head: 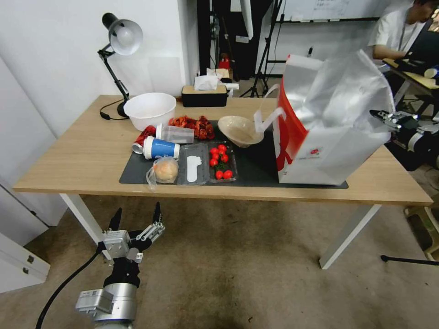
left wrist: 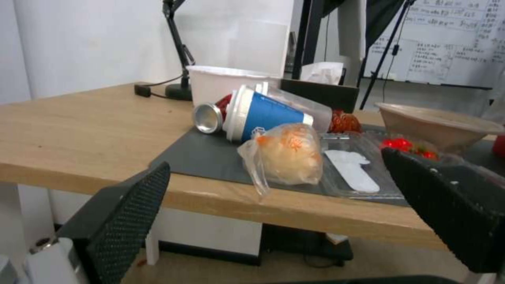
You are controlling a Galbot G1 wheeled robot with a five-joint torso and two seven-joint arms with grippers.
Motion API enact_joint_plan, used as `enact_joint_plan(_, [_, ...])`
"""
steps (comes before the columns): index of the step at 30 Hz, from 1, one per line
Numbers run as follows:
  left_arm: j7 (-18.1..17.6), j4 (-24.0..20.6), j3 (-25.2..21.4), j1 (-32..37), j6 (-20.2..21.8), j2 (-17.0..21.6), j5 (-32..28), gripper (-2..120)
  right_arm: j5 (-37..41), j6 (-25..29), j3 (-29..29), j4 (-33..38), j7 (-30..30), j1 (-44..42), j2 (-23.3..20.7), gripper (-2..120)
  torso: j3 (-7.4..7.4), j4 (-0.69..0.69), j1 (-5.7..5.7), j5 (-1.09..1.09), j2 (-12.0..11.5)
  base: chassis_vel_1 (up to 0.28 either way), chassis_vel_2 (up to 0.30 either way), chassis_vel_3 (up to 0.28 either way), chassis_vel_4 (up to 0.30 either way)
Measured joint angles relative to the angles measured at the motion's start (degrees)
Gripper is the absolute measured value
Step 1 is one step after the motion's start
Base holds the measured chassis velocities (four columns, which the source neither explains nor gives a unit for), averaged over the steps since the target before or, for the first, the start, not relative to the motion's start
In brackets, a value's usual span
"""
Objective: Pick up the food delivery bag from the floor and place it on the table.
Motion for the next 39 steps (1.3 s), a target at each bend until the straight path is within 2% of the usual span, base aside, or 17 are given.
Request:
enact_joint_plan(2, [0.00,0.02,-0.01,0.00,-0.02,-0.05,0.00,100,-0.41,-0.07,-0.06,-0.06,-0.31,-0.04,-0.03,45,0.00,0.00,0.00,0.00,0.00,0.000,0.000,0.000,0.000])
enact_joint_plan(6, [0.00,0.23,0.01,0.05,-0.25,-0.22,0.01,100,-1.85,-0.41,-0.32,-0.38,-1.74,-0.14,-0.18,65,0.00,0.00,0.00,0.00,0.00,0.000,0.000,0.000,0.000])
enact_joint_plan(7, [0.00,0.23,0.01,0.05,-0.25,-0.22,0.01,100,-1.85,-0.41,-0.32,-0.38,-1.74,-0.14,-0.18,65,0.00,0.00,0.00,0.00,0.00,0.000,0.000,0.000,0.000])
enact_joint_plan(9, [-0.01,0.24,0.00,0.06,-0.30,-0.25,0.02,100,-2.72,-0.52,-0.53,-0.51,-2.07,-0.14,-0.29,75,0.00,0.00,0.00,0.01,0.00,0.000,0.000,0.000,0.000])
enact_joint_plan(11, [-0.01,0.25,-0.01,0.06,-0.32,-0.25,0.02,100,-3.05,-0.53,-0.59,-0.52,-2.16,-0.15,-0.32,77,0.00,0.00,0.00,0.00,0.00,0.000,0.000,0.000,0.000])
enact_joint_plan(14, [-0.01,0.35,-0.06,0.06,-0.44,-0.23,0.02,100,-5.13,-0.59,-0.94,-0.49,-3.00,-0.26,-0.42,90,0.00,0.00,0.00,0.00,0.00,0.000,0.000,0.000,0.000])
enact_joint_plan(15, [-0.01,0.35,-0.06,0.06,-0.44,-0.23,0.02,100,-5.13,-0.59,-0.94,-0.49,-3.00,-0.26,-0.42,90,0.00,0.00,0.00,0.00,0.00,0.000,0.000,0.000,0.000])
enact_joint_plan(16, [-0.02,0.38,-0.07,0.06,-0.45,-0.22,0.02,100,-5.58,-0.61,-1.03,-0.44,-3.16,-0.28,-0.44,97,0.00,0.00,0.00,0.00,0.00,0.000,0.000,0.000,0.000])
enact_joint_plan(28, [-0.09,0.41,-0.29,0.05,-0.66,-0.09,-0.04,100,-11.57,-0.58,-2.93,-0.35,-5.63,0.19,-0.81,100,0.00,0.00,0.00,0.00,0.00,0.000,0.000,0.000,0.000])
enact_joint_plan(33, [-0.12,0.41,-0.39,0.10,-0.84,-0.06,-0.19,100,-18.67,0.26,-4.89,-0.52,-7.98,0.54,-0.95,100,0.00,0.00,0.00,0.00,0.00,0.000,0.000,0.000,0.000])
enact_joint_plan(36, [-0.14,0.40,-0.25,0.10,-0.87,-0.06,-0.19,100,-33.61,3.65,-6.88,-0.15,-15.32,-0.64,-1.10,100,0.00,0.00,0.00,0.00,0.00,0.000,0.000,0.000,0.000])
enact_joint_plan(37, [-0.14,0.40,-0.25,0.10,-0.87,-0.06,-0.19,100,-33.61,3.65,-6.88,-0.15,-15.32,-0.64,-1.10,100,0.00,0.00,0.00,0.00,0.00,0.000,0.000,0.000,0.000])
enact_joint_plan(39, [-0.25,0.35,-0.11,0.09,-0.91,-0.09,-0.15,100,-39.90,5.86,-8.25,-0.02,-18.61,-0.76,-1.33,100,0.00,0.00,0.00,0.00,0.00,0.000,0.000,0.000,0.000])
